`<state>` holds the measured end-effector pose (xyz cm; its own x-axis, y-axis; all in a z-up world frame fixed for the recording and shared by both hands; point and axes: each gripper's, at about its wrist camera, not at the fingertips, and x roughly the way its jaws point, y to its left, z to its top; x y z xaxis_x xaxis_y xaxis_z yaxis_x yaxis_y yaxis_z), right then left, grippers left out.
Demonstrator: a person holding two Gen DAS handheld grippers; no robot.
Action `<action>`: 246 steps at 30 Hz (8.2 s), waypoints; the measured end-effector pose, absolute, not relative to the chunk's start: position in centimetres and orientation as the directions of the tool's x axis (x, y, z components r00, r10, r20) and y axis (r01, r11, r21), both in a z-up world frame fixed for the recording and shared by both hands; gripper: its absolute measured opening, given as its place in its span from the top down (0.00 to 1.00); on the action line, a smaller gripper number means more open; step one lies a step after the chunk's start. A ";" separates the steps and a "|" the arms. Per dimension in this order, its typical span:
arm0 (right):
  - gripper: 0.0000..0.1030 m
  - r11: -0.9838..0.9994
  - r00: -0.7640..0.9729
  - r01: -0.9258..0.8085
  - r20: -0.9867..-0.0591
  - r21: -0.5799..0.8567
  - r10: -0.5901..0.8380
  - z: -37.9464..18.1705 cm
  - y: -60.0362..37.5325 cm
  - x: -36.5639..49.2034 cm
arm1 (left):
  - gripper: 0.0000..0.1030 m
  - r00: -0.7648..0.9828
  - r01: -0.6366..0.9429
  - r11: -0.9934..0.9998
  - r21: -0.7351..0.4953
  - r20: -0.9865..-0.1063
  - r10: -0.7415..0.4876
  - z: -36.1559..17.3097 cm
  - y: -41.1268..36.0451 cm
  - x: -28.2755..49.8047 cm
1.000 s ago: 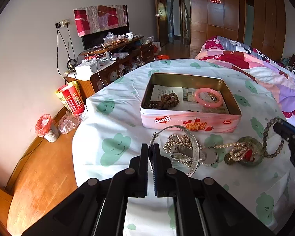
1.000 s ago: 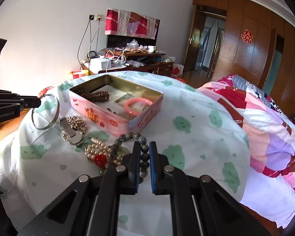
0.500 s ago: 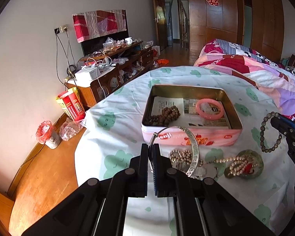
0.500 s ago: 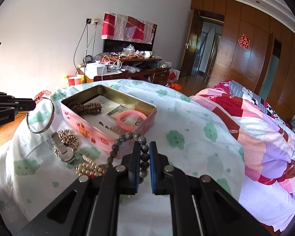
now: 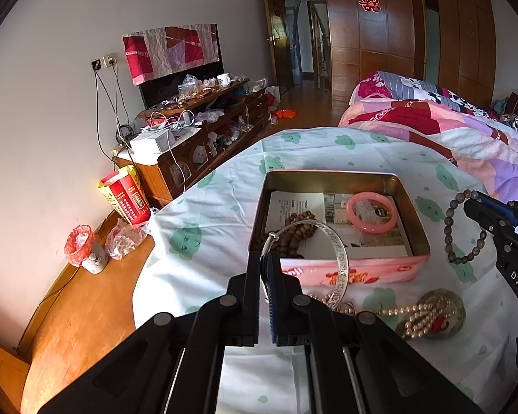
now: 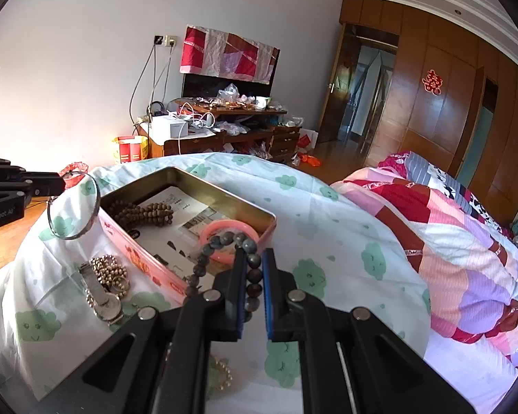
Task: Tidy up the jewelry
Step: 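Carry the silver bangle and grey bead bracelet over the tin with both tools, then open both tools to drop the bangle and bracelet into the tin, then grasp the silver watch with the left tool, then grasp the green jade bangle with the right tool, then carry the silver watch and jade bangle over the open tin with both tools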
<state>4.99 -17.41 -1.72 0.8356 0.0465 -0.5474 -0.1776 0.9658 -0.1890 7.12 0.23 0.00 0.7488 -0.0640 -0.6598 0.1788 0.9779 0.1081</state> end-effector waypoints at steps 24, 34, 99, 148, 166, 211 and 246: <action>0.91 0.960 0.844 -0.192 -0.534 -0.204 0.056 -0.5 -16.3 8.6 | 0.97 0.766 0.203 0.968 0.151 -0.640 -0.061 1.5 -1.7 11.4; 0.91 0.951 0.823 -0.204 -0.567 -0.234 0.037 -1.6 -15.4 11.9 | 0.97 0.749 0.212 0.961 0.180 -0.662 -0.041 0.0 -3.1 14.2; 0.43 0.968 0.760 -0.168 -0.650 -0.187 0.006 -5.7 -16.8 5.1 | 0.33 0.666 0.136 0.984 0.112 -0.746 -0.007 -6.8 -0.5 6.1; 0.90 0.967 0.682 -0.244 -0.721 -0.072 0.118 -8.8 -18.2 2.1 | 1.00 0.696 0.215 0.976 -0.046 -0.694 -0.186 -3.9 1.7 3.7; 0.91 0.973 0.758 -0.229 -0.627 -0.003 0.176 -5.2 -18.5 0.9 | 0.29 0.702 0.146 0.987 -0.069 -0.695 -0.153 -4.7 2.3 4.3; 0.92 0.949 0.681 -0.135 -0.669 0.286 0.298 -7.3 -22.9 3.6 | 0.83 0.703 0.243 0.969 -0.040 -0.681 -0.205 -3.7 0.9 3.8; 0.92 0.889 0.733 -0.306 -0.511 0.341 0.449 1.1 -22.2 0.0 | 0.83 0.741 0.260 0.965 -0.035 -0.634 -0.222 -0.2 1.1 2.9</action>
<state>0.03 -22.21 1.10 0.7327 0.4491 -0.5114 -0.3063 0.8886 0.3415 2.90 1.12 -0.22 0.7408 -0.2223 -0.6338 0.2597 0.9651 -0.0349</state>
